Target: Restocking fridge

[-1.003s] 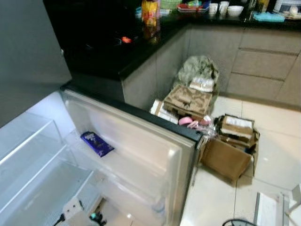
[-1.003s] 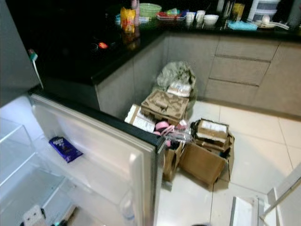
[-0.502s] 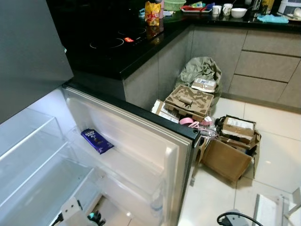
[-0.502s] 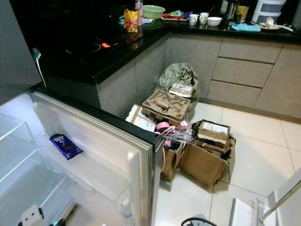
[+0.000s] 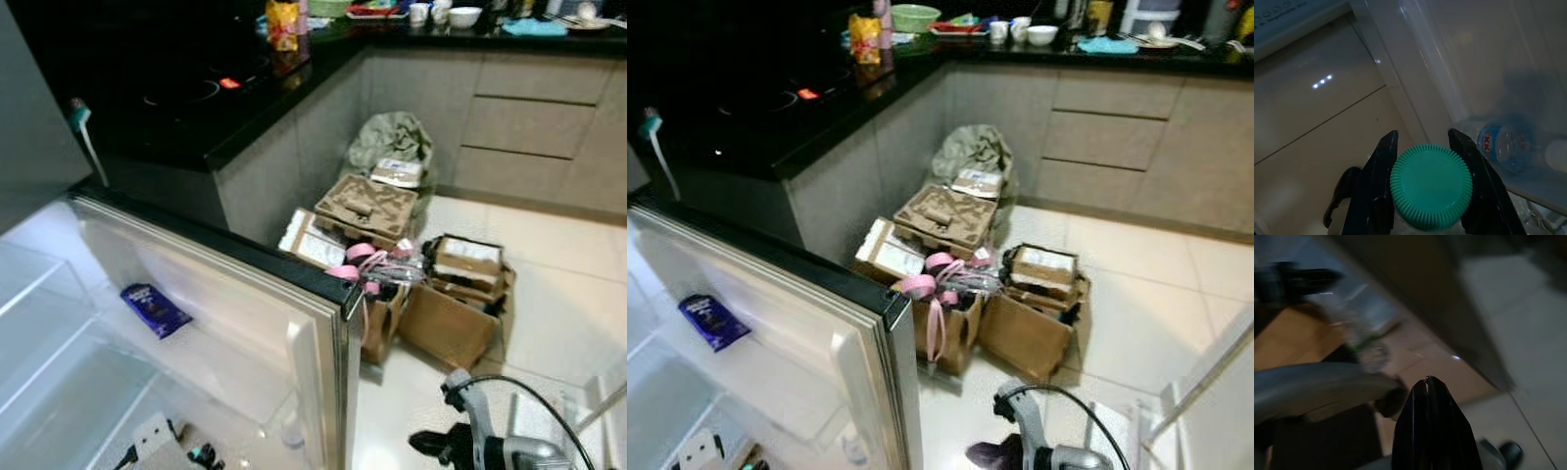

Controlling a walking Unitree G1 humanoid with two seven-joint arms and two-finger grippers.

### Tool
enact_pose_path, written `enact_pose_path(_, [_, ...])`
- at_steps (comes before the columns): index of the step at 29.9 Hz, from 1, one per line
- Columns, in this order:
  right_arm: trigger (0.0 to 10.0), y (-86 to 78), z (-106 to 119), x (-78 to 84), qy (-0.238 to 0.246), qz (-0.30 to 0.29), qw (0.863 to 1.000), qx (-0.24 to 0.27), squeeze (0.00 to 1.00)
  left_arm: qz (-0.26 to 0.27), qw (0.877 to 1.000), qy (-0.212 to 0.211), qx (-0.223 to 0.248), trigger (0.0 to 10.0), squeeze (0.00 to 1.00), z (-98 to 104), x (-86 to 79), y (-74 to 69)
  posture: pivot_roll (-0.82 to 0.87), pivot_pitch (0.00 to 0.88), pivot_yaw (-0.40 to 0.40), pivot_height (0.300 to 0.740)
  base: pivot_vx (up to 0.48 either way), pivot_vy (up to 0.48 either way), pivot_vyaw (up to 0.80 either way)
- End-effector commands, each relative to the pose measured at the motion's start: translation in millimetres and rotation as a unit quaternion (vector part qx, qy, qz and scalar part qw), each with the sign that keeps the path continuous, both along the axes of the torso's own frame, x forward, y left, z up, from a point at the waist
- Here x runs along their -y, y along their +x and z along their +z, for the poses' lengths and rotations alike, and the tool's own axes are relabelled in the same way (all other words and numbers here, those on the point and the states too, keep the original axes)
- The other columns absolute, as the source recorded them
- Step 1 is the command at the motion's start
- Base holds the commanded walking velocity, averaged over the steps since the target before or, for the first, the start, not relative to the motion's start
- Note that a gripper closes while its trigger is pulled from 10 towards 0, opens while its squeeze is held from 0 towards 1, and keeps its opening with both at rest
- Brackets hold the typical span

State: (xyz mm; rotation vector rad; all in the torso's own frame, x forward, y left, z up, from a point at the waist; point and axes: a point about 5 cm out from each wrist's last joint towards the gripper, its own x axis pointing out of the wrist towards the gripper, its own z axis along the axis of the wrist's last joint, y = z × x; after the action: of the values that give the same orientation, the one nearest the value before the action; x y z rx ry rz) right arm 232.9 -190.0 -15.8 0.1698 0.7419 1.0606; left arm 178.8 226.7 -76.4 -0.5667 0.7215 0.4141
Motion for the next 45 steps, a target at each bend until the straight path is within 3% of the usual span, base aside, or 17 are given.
enact_pose_path(1, [10.0, 2.0, 5.8, -2.2, 0.004, 0.051, 0.999, 0.006, 0.00, -0.002, 1.000, 0.000, -0.028, 10.0, 0.00, -6.1, -0.2, -11.9, -0.13, 0.000, 0.030, 0.740, 0.000, 0.000, 0.00])
enact_pose_path(7, [10.0, 12.6, 31.6, -15.2, 0.076, 0.162, 0.984, 0.021, 0.00, -0.003, 1.000, 0.001, -0.030, 10.0, 0.00, -6.5, -0.1, -12.5, -0.13, 0.000, 0.029, 0.740, 0.000, 0.000, 0.00])
enact_pose_path(10, [10.0, 18.8, 40.4, -19.7, 0.085, 0.177, 0.979, 0.043, 0.00, -0.002, 1.000, 0.002, -0.030, 10.0, 0.00, -6.5, -0.2, -12.6, -0.13, 0.000, 0.029, 0.740, 0.000, 0.000, 0.00])
enact_pose_path(14, [10.0, 42.7, 52.9, -26.8, 0.053, 0.117, 0.983, 0.133, 0.00, -0.002, 1.000, 0.003, -0.029, 10.0, 0.00, -6.3, -0.4, -12.4, -0.13, 0.000, 0.029, 0.740, 0.000, 0.000, 0.00])
enact_pose_path(16, [10.0, 59.5, 62.2, -27.5, 0.029, 0.059, 0.982, 0.179, 0.00, -0.001, 1.000, 0.004, -0.029, 10.0, 0.00, -6.1, -0.9, -12.3, -0.13, 0.000, 0.029, 0.740, 0.000, 0.000, 0.00])
enact_pose_path(21, [10.0, 74.7, 72.2, -21.0, -0.017, 0.000, 0.975, 0.224, 0.00, 0.002, 1.000, 0.006, -0.028, 10.0, 0.00, -6.0, -1.2, -12.3, -0.13, 0.000, 0.028, 0.740, 0.000, 0.000, 0.00])
enact_pose_path(24, [10.0, 78.4, 73.7, -17.7, -0.030, -0.023, 0.973, 0.229, 0.00, 0.003, 1.000, 0.006, -0.029, 10.0, 0.00, -6.0, -1.3, -12.4, -0.13, 0.000, 0.025, 0.740, 0.000, 0.000, 0.00])
enact_pose_path(25, [10.0, 84.3, 75.7, -11.7, -0.052, -0.065, 0.968, 0.236, 0.00, 0.004, 1.000, 0.007, -0.029, 10.0, 0.00, -6.1, -1.4, -12.6, -0.13, 0.000, 0.025, 0.740, 0.000, 0.000, 0.00])
enact_pose_path(33, [10.0, 89.3, 75.2, -4.4, -0.088, -0.109, 0.958, 0.249, 0.00, 0.005, 1.000, 0.007, -0.030, 10.0, 0.00, -6.4, -1.1, -13.2, -0.13, 0.000, 0.025, 0.740, 0.000, 0.000, 0.00])
enact_pose_path(38, [10.0, 94.6, 74.8, 7.1, -0.134, -0.167, 0.944, 0.250, 0.00, 0.005, 1.000, 0.008, -0.029, 10.0, 0.00, -6.2, -1.5, -13.1, -0.13, 0.000, 0.025, 0.740, 0.000, 0.000, 0.00])
enact_pose_path(43, [10.0, 90.1, 69.8, 5.9, -0.131, -0.143, 0.953, 0.232, 0.00, 0.005, 1.000, 0.008, -0.029, 10.0, 0.00, -6.1, -1.7, -13.0, -0.13, 0.000, 0.025, 0.740, 0.000, 0.000, 0.00])
enact_pose_path(44, [10.0, 75.6, 57.4, 0.2, -0.118, -0.059, 0.973, 0.191, 0.00, 0.005, 1.000, 0.008, -0.029, 10.0, 0.00, -6.1, -1.6, -12.9, -0.13, 0.000, 0.025, 0.740, 0.000, 0.000, 0.00])
enact_pose_path(45, [10.0, 75.6, 57.4, 0.2, -0.118, -0.059, 0.973, 0.191, 0.00, 0.005, 1.000, 0.008, -0.029, 10.0, 0.00, -6.1, -1.6, -12.9, -0.13, 0.000, 0.025, 0.740, 0.000, 0.000, 0.00])
